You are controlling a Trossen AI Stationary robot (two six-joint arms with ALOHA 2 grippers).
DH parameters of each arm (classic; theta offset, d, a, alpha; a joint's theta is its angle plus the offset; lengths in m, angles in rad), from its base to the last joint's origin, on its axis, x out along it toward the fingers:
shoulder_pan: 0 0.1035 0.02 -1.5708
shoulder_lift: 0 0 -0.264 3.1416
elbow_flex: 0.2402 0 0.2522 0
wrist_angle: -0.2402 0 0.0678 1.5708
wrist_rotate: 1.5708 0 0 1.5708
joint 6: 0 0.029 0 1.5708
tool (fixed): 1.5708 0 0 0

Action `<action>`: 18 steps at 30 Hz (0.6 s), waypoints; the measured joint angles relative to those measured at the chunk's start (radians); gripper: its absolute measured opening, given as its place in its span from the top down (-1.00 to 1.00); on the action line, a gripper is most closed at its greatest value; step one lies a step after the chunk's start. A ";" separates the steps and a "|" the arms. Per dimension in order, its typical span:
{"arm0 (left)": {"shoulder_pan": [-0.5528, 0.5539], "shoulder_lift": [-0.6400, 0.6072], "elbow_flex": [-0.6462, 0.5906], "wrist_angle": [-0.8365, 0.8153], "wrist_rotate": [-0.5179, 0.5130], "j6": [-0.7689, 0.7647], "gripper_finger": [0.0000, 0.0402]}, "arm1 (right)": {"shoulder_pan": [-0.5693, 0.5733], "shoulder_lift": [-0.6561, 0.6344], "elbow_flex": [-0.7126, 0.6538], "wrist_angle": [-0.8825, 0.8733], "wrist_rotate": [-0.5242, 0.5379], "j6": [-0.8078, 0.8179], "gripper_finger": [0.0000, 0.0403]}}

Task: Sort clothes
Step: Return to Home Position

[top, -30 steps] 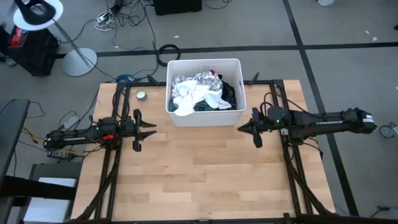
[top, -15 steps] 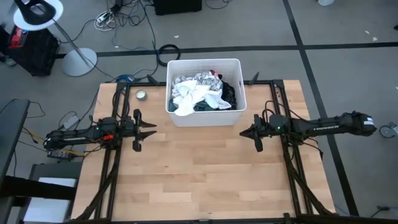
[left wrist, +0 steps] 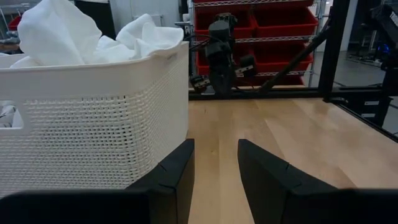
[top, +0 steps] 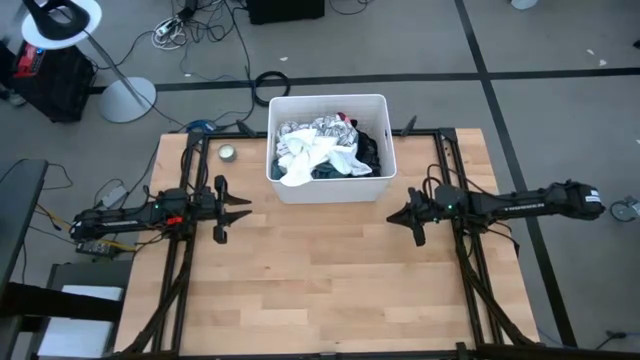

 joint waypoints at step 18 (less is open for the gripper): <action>0.000 0.000 0.000 0.000 0.000 0.000 0.36 | 0.000 -0.292 0.057 -0.334 0.020 -0.032 1.00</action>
